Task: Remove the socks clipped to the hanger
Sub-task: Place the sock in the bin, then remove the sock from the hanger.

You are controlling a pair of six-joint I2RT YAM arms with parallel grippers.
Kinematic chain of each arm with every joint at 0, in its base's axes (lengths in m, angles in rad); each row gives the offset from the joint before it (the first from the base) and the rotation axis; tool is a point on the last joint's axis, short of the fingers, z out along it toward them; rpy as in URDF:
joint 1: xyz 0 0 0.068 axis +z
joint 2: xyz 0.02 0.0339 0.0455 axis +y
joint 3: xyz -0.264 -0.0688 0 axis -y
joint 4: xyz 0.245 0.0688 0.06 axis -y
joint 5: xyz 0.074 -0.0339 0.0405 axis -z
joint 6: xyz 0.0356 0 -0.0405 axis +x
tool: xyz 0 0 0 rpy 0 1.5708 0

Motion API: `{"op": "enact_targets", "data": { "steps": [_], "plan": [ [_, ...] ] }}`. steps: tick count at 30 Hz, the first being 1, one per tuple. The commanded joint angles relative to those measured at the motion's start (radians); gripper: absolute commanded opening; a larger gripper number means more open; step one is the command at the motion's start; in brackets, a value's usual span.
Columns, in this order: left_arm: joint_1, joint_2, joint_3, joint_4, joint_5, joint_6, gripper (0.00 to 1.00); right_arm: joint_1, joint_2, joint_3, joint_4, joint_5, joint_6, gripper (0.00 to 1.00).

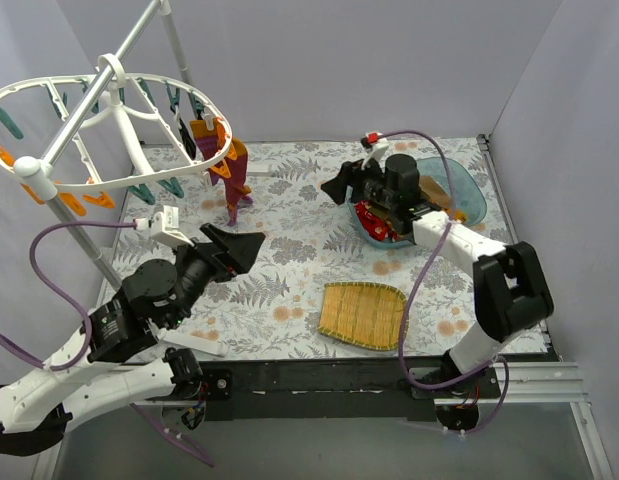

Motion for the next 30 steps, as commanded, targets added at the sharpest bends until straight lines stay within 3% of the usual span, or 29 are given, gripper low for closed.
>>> {"op": "enact_targets", "data": {
  "steps": [1, 12, 30],
  "plan": [
    [0.000, -0.021, 0.087, -0.067, -0.058, 0.035, 0.82, 0.073, 0.127, 0.124, 0.237, -0.059, -0.002, 0.76],
    [0.000, -0.014, 0.160, -0.169, -0.133, 0.059, 0.83, 0.271, 0.544, 0.531, 0.303, -0.024, 0.018, 0.75],
    [0.000, 0.005, 0.150, -0.172, -0.142, 0.070, 0.84, 0.334, 0.865, 0.945, 0.168, 0.008, 0.061, 0.75]
  ]
}}
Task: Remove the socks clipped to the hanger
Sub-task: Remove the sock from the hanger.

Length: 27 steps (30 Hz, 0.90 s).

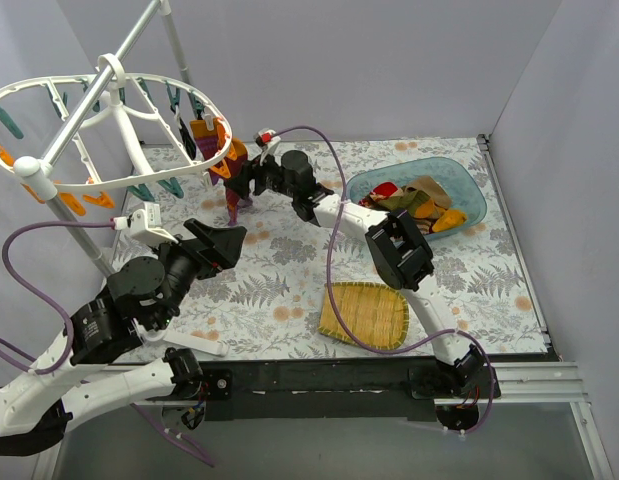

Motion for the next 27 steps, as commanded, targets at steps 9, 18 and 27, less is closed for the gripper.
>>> {"op": "enact_targets", "data": {
  "steps": [9, 18, 27],
  "plan": [
    [0.000, 0.019, -0.005, 0.013, 0.002, 0.025, 0.84, 0.004, 0.007, 0.018, 0.048, 0.003, 0.048, 0.26],
    [0.000, -0.023, -0.129, -0.010, -0.012, -0.008, 0.84, -0.017, -0.282, -0.217, -0.038, -0.044, -0.045, 0.01],
    [0.000, -0.096, -0.278, -0.017, -0.029, -0.084, 0.85, -0.016, -0.596, -0.428, -0.176, -0.097, -0.131, 0.01]
  ]
}}
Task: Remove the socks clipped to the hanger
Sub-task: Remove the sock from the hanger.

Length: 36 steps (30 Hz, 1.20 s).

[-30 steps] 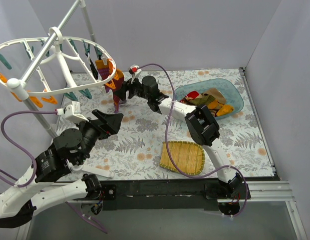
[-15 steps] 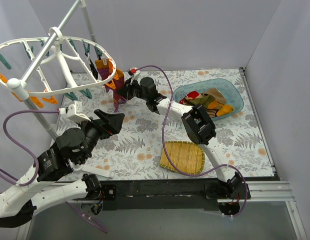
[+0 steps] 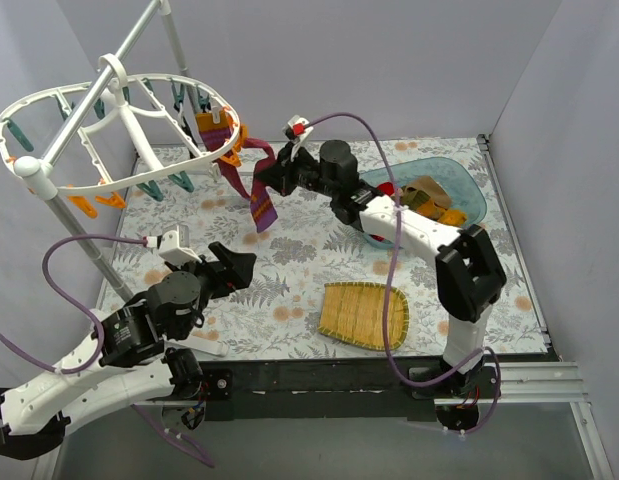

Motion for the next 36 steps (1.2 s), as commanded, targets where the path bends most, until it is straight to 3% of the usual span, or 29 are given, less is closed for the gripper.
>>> {"op": "enact_targets", "data": {
  "steps": [1, 8, 17, 24, 36],
  "plan": [
    [0.000, -0.037, -0.050, 0.005, -0.027, -0.041, 0.84, -0.002, -0.118, -0.031, -0.092, -0.064, -0.060, 0.01],
    [0.000, -0.067, -0.107, 0.044, -0.011, -0.050, 0.84, 0.003, -0.244, -0.101, -0.183, -0.184, -0.057, 0.01],
    [0.000, -0.092, -0.130, 0.096, 0.012, -0.009, 0.84, 0.054, -0.279, -0.121, -0.215, -0.317, -0.020, 0.01],
    [0.000, -0.084, -0.137, 0.110, 0.027, 0.013, 0.85, 0.103, -0.284, -0.164, -0.112, -0.414, 0.083, 0.01],
    [0.000, -0.115, -0.160, 0.079, 0.026, -0.006, 0.84, 0.110, -0.236, -0.215, 0.204, -0.542, 0.379, 0.01]
  ]
}}
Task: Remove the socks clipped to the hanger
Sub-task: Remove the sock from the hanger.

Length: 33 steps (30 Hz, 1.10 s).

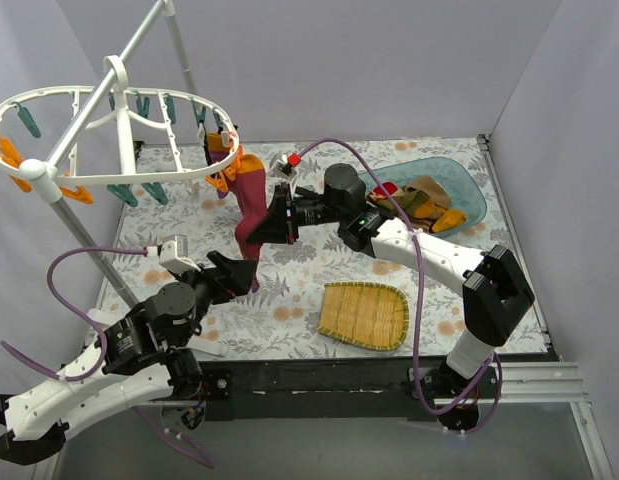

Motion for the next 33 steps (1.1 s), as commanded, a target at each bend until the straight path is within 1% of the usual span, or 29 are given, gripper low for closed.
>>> {"op": "enact_targets", "data": {
  "steps": [1, 7, 10, 13, 15, 17, 18, 20, 21, 23, 24, 25, 26, 29, 31, 32, 33],
  "plan": [
    [0.000, 0.000, -0.012, -0.018, -0.003, -0.003, 0.84, 0.008, 0.006, -0.001, 0.201, -0.074, 0.150, 0.01],
    [0.000, 0.013, -0.024, 0.008, -0.027, -0.004, 0.84, 0.038, 0.032, -0.009, 0.266, -0.079, 0.208, 0.01],
    [0.000, 0.026, -0.032, 0.038, -0.018, 0.003, 0.84, 0.048, 0.043, -0.017, 0.290, -0.071, 0.228, 0.01],
    [0.000, 0.048, -0.035, 0.049, -0.021, -0.003, 0.82, 0.055, 0.058, -0.020, 0.322, -0.068, 0.257, 0.01],
    [0.000, 0.057, -0.036, 0.051, -0.029, -0.007, 0.78, 0.061, 0.068, -0.020, 0.335, -0.069, 0.266, 0.01],
    [0.000, 0.059, -0.040, 0.051, -0.046, -0.017, 0.70, 0.065, 0.077, -0.020, 0.345, -0.068, 0.280, 0.01],
    [0.000, 0.057, -0.043, 0.049, -0.055, -0.021, 0.60, 0.068, 0.078, -0.021, 0.350, -0.069, 0.282, 0.01],
    [0.000, 0.047, -0.050, 0.044, -0.073, -0.035, 0.46, 0.071, 0.081, -0.027, 0.350, -0.062, 0.277, 0.01],
    [0.000, 0.040, -0.052, 0.043, -0.088, -0.038, 0.28, 0.072, 0.081, -0.029, 0.347, -0.057, 0.274, 0.01],
    [0.000, 0.028, -0.061, 0.043, -0.098, -0.040, 0.07, 0.072, 0.085, -0.032, 0.323, -0.043, 0.254, 0.01],
    [0.000, 0.030, -0.061, 0.034, -0.105, -0.046, 0.00, 0.074, 0.085, -0.035, 0.316, -0.034, 0.246, 0.04],
    [0.000, 0.031, -0.056, 0.020, -0.113, -0.061, 0.00, 0.072, 0.086, -0.034, 0.307, -0.017, 0.240, 0.08],
    [0.000, 0.036, -0.049, 0.006, -0.121, -0.088, 0.00, 0.072, 0.088, -0.034, 0.299, -0.008, 0.231, 0.18],
    [0.000, 0.045, -0.038, -0.041, -0.135, -0.113, 0.00, 0.072, 0.081, -0.034, 0.252, 0.044, 0.185, 0.32],
    [0.000, 0.047, -0.035, -0.052, -0.132, -0.118, 0.00, 0.072, 0.072, -0.037, 0.224, 0.082, 0.151, 0.36],
    [0.000, 0.045, -0.033, -0.055, -0.132, -0.119, 0.00, 0.072, 0.069, -0.037, 0.212, 0.096, 0.142, 0.41],
    [0.000, 0.047, -0.033, -0.063, -0.133, -0.127, 0.00, 0.072, 0.068, -0.035, 0.203, 0.110, 0.130, 0.43]
  ]
}}
